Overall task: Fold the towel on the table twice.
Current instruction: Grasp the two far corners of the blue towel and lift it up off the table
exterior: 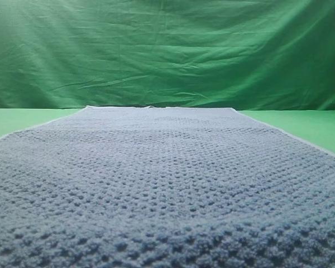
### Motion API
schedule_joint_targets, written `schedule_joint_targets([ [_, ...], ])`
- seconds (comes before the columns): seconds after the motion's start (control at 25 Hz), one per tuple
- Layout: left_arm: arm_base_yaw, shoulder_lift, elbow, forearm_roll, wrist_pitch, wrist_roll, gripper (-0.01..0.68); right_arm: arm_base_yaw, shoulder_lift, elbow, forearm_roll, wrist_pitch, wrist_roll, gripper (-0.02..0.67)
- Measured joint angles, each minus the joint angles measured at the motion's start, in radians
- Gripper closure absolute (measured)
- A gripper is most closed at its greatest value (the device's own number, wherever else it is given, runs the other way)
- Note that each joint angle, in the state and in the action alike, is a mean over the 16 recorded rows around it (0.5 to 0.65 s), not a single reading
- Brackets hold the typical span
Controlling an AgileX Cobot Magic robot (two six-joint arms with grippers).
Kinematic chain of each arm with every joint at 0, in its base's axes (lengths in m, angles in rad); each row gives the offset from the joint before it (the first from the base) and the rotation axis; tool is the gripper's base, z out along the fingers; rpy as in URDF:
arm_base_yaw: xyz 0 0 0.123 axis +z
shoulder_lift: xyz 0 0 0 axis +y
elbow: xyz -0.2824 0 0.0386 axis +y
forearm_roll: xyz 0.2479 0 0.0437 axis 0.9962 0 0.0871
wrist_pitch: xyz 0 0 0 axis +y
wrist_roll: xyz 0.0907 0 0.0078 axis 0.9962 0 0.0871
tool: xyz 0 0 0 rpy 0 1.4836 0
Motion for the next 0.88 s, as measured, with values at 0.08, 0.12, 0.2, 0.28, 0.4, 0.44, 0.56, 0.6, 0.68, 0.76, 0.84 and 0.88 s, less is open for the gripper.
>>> schedule_joint_targets([
  [0.08, 0.000, 0.003, -0.042, -0.010, 0.024, 0.015, 0.673, 0.000, 0.027, -0.046, 0.014, 0.004, -0.003, 0.649],
  [0.12, 0.000, 0.006, -0.065, -0.014, 0.035, 0.024, 0.673, 0.000, 0.044, -0.073, 0.018, 0.009, -0.005, 0.649],
  [0.2, 0.000, 0.011, -0.111, -0.020, 0.054, 0.044, 0.673, 0.000, 0.082, -0.132, 0.022, 0.020, -0.008, 0.649],
  [0.28, -0.003, 0.015, -0.154, -0.025, 0.065, 0.065, 0.673, 0.000, 0.126, -0.196, 0.023, 0.029, -0.012, 0.649],
  [0.4, -0.012, 0.023, -0.209, -0.030, 0.072, 0.096, 0.673, 0.000, 0.193, -0.284, 0.026, 0.043, -0.017, 0.649],
  [0.44, -0.016, 0.025, -0.224, -0.032, 0.071, 0.106, 0.673, 0.000, 0.215, -0.310, 0.028, 0.048, -0.018, 0.649],
  [0.56, -0.030, 0.032, -0.257, -0.037, 0.060, 0.137, 0.673, 0.000, 0.270, -0.375, 0.033, 0.067, -0.019, 0.649],
  [0.6, -0.035, 0.035, -0.264, -0.037, 0.055, 0.146, 0.673, 0.000, 0.285, -0.394, 0.035, 0.076, -0.020, 0.649],
  [0.68, -0.045, 0.039, -0.275, -0.036, 0.047, 0.159, 0.673, 0.000, 0.312, -0.425, 0.039, 0.097, -0.021, 0.649],
  [0.76, -0.055, 0.046, -0.283, -0.032, 0.045, 0.166, 0.673, 0.000, 0.338, -0.452, 0.040, 0.122, -0.022, 0.649],
  [0.84, -0.064, 0.059, -0.294, -0.024, 0.053, 0.172, 0.673, 0.000, 0.363, -0.477, 0.039, 0.150, -0.022, 0.649],
  [0.88, -0.068, 0.069, -0.300, -0.020, 0.061, 0.174, 0.673, 0.000, 0.377, -0.489, 0.038, 0.164, -0.023, 0.649],
])
